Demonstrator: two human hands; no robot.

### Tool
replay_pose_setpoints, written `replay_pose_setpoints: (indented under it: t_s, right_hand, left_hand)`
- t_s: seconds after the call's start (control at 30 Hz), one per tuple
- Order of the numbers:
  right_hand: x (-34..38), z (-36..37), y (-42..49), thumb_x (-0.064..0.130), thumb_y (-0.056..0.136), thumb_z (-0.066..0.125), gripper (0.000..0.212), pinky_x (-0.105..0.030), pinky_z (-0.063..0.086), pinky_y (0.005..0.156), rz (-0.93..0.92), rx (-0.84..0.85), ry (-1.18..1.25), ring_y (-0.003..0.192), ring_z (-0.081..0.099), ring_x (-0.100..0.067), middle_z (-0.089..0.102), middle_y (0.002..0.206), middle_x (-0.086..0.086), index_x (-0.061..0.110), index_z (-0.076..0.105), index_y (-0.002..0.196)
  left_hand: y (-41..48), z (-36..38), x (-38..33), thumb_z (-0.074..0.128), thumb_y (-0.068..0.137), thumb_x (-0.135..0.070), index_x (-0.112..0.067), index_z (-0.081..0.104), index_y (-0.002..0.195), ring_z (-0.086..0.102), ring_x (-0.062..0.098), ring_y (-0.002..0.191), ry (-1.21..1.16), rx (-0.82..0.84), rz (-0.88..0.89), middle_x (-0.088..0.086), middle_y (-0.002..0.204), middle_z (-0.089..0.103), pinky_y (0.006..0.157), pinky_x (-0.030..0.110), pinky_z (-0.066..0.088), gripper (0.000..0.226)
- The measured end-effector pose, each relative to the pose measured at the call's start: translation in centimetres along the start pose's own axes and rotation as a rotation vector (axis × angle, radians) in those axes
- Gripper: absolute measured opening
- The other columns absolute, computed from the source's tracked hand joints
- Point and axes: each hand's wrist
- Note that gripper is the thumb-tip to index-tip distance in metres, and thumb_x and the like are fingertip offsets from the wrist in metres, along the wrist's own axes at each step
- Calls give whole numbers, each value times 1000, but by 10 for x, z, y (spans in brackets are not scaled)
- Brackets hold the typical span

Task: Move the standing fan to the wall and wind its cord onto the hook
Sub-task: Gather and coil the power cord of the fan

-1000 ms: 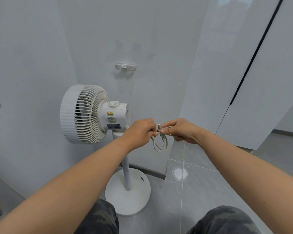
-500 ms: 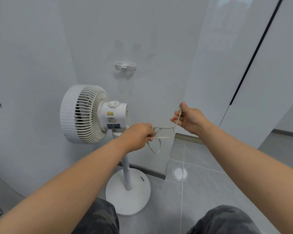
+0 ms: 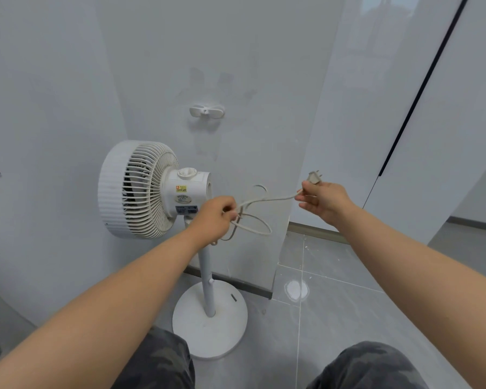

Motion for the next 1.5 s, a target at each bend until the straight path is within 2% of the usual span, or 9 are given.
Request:
replay_pose_setpoints:
  t_s: [0.13, 0.3, 0.67, 0.83, 0.93, 1.07, 1.27, 1.4, 1.5]
  right_hand:
    - [-9, 4, 0, 21, 89, 63, 19, -24, 51, 52, 30, -59, -59, 58, 57, -17, 56, 68, -8, 8, 55, 78]
    - [-14, 13, 4, 36, 94, 52, 34, -30, 49, 57, 154, 0, -68, 62, 57, -21, 58, 74, -12, 3, 49, 99]
    - [-38, 38, 3, 16, 93, 50, 58, -32, 45, 75, -58, 121, -488, 95, 53, -20, 49, 122, -9, 14, 25, 145]
    - [-33, 47, -1, 1, 83, 50, 65, -31, 32, 104, -250, 392, -912, 134, 34, -23, 33, 149, -6, 22, 36, 143]
    - [-41, 49, -3, 6, 84, 51, 60, -35, 27, 113, -258, 542, -1250, 138, 30, -26, 36, 149, -8, 20, 41, 141]
    - [-50, 46, -6, 2, 82, 55, 37, -26, 42, 92, -192, 537, -1217, 116, 54, -23, 61, 121, -11, 13, 65, 116]
    - [-63, 42, -5, 0, 90, 49, 25, -38, 44, 105, 32, 564, -901, 112, 60, -23, 67, 114, -14, 4, 67, 107]
    - [-57, 35, -6, 17, 92, 46, 25, -33, 45, 86, 190, 463, -1026, 96, 60, -21, 65, 103, -8, 8, 68, 101]
    - [-56, 24, -6, 35, 93, 42, 31, -41, 35, 95, 353, 433, -1111, 98, 60, -24, 62, 101, -5, 13, 64, 87]
  left_hand:
    - [3, -13, 2, 50, 93, -4, -10, 53, 72, 57, 23, 68, -342, -52, -187, 12, 80, 63, 62, 30, 54, 21]
    - [1, -18, 6, 46, 95, -2, -7, 55, 79, 64, 12, 79, -432, 19, -196, 7, 85, 64, 58, 19, 57, 19]
    - [2, -17, 0, 44, 96, -3, -4, 56, 84, 63, 12, 77, -429, 40, -187, 5, 89, 65, 59, 16, 56, 17]
    - [3, -7, -12, 43, 95, 0, -5, 56, 77, 57, 12, 62, -407, 74, -138, 3, 82, 63, 46, 10, 45, 23]
    - [3, -4, -13, 44, 95, 0, -14, 55, 71, 58, 12, 63, -379, 98, -121, 1, 80, 64, 47, 10, 42, 30]
    - [3, -6, -10, 43, 96, -4, -17, 56, 74, 62, 9, 74, -395, 100, -141, -4, 84, 67, 60, 16, 45, 29]
    - [1, -3, -7, 41, 97, -2, -13, 57, 78, 64, 12, 78, -481, 84, -166, 0, 85, 66, 74, 24, 52, 27]
    - [0, -2, -7, 41, 97, -3, -13, 56, 79, 62, 7, 75, -457, 56, -176, -3, 85, 65, 61, 12, 51, 26]
    - [-1, 4, -11, 44, 95, -2, -13, 56, 75, 59, 5, 68, -369, 18, -139, -2, 81, 64, 53, 6, 46, 26]
Point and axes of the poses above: each hand's wrist, its own y-axis towards the middle knuckle, its own z-axis out of the palm, x = y × z
